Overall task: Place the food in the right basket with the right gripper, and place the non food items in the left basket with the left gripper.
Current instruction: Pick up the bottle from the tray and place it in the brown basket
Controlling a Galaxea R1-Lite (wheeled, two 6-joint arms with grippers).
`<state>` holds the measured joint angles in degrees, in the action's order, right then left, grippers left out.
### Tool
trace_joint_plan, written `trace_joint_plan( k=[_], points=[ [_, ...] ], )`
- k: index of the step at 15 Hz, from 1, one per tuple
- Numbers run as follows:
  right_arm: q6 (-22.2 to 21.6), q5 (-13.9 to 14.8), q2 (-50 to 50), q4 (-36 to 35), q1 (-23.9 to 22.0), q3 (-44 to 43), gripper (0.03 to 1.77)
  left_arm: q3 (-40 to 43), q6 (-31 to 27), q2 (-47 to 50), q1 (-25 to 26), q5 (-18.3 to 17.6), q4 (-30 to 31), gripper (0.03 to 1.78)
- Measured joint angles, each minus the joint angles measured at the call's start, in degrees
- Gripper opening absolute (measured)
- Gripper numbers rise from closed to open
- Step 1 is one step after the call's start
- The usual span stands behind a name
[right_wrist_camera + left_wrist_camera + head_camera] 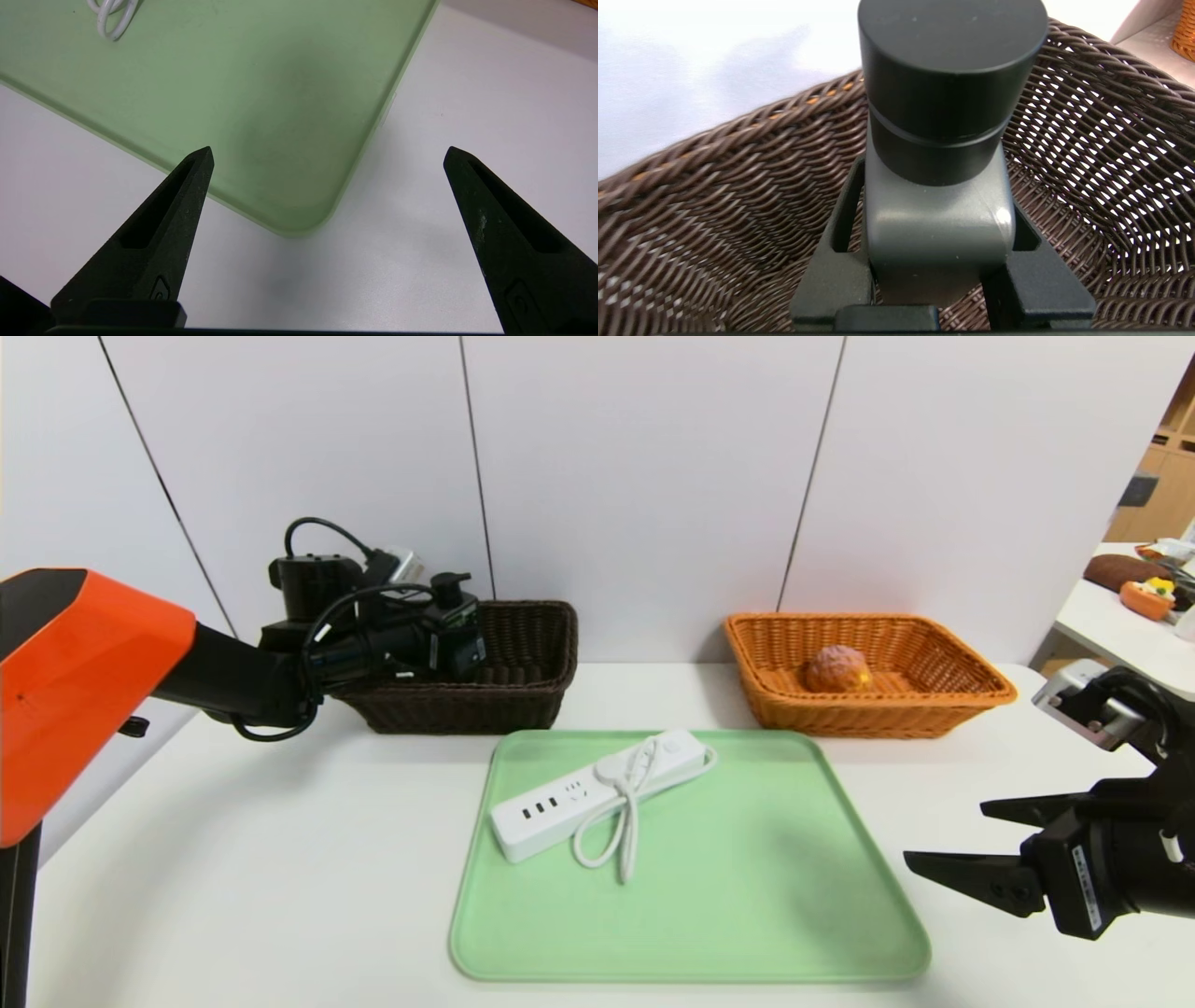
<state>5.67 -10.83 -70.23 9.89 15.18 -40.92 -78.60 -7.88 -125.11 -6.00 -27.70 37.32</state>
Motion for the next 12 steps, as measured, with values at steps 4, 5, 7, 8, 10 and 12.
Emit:
trace_joint_plan(
  k=[4, 5, 7, 8, 10, 12],
  points=[
    [0.0, 0.0, 0.0, 0.0, 0.0, -0.1, 1.70, -0.5, 0.0, -0.6, 0.0, 0.0, -0.2, 0.61],
    [0.0, 0.0, 0.0, 0.0, 0.0, -0.2, 1.70, -0.6, 0.0, -0.6, 0.0, 0.0, -0.2, 0.61],
    [-0.1, 0.0, 0.0, 0.0, 0.0, -0.2, 1.70, -0.6, 0.0, -0.5, 0.0, 0.0, -0.7, 0.61],
    [-0.1, 0.0, 0.1, 0.0, 0.0, -0.2, 1.70, -0.8, 0.1, -0.3, 0.0, 0.0, -1.6, 0.61],
    [-0.1, 0.0, 0.1, 0.0, 0.0, -0.2, 1.70, -1.2, 0.2, 0.0, 0.0, 0.0, -2.2, 0.61],
    [-0.1, 0.0, 0.1, 0.0, 0.0, -0.2, 1.70, -1.4, 0.2, 0.3, 0.0, 0.0, -2.2, 0.61]
  ],
)
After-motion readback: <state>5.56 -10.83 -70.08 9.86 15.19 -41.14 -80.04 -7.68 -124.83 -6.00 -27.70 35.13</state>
